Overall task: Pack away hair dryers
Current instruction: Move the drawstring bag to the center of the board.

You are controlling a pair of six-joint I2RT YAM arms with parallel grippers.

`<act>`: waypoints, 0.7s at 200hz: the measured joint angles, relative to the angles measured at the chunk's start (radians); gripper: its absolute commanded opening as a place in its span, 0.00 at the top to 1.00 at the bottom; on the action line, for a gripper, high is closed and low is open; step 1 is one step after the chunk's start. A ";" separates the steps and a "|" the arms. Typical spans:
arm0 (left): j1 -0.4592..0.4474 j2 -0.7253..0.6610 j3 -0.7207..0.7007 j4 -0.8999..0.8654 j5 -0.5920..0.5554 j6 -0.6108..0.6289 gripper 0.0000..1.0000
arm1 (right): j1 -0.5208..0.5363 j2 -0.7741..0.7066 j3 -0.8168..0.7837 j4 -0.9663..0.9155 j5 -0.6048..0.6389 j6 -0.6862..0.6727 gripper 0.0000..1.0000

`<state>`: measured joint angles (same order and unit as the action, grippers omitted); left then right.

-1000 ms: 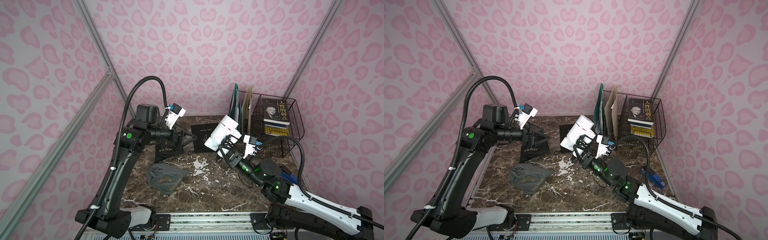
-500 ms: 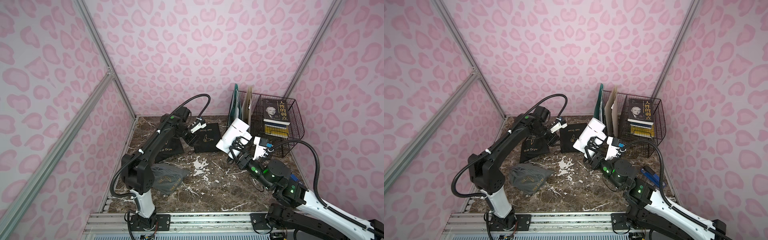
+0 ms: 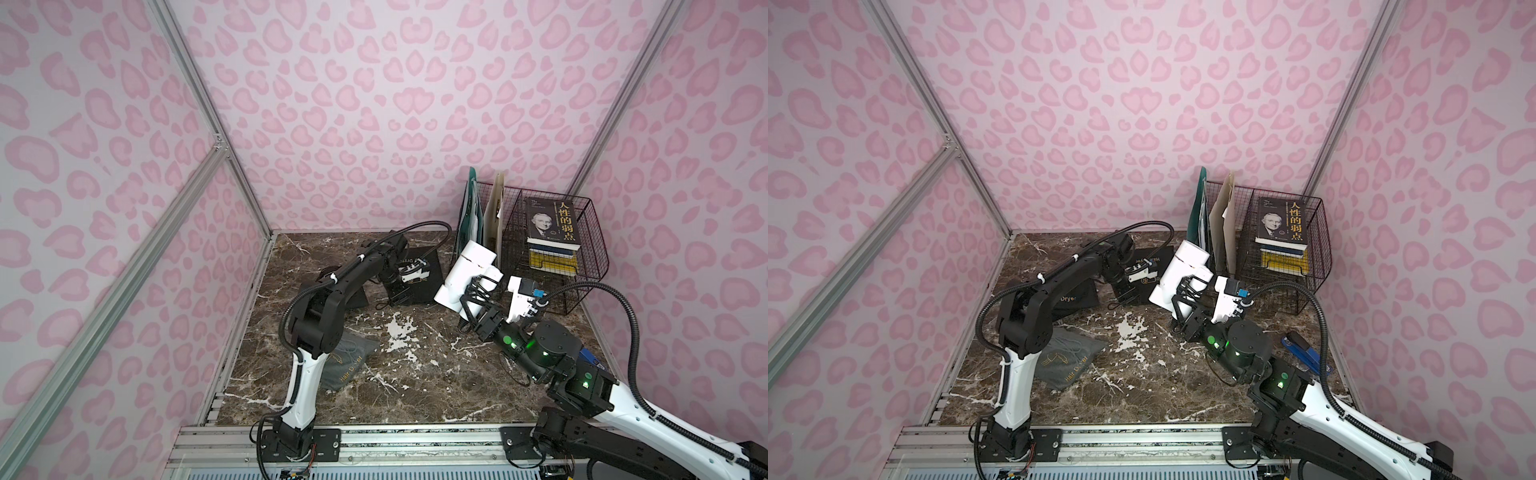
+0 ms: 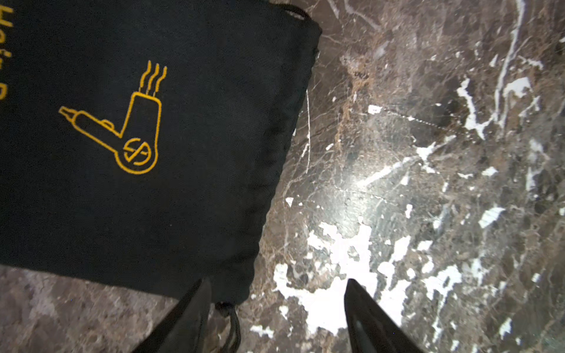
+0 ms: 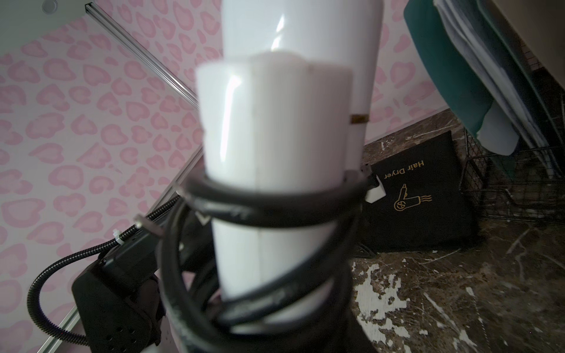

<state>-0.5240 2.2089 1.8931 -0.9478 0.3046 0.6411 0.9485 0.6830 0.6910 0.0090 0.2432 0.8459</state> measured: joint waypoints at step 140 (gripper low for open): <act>-0.018 0.111 0.025 0.108 -0.073 0.060 0.39 | -0.001 -0.038 -0.027 -0.003 0.030 0.007 1.00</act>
<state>-0.5415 2.3203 1.9179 -0.8398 0.2314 0.7006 0.9478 0.6449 0.6636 0.0055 0.2729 0.8528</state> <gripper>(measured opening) 0.614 0.382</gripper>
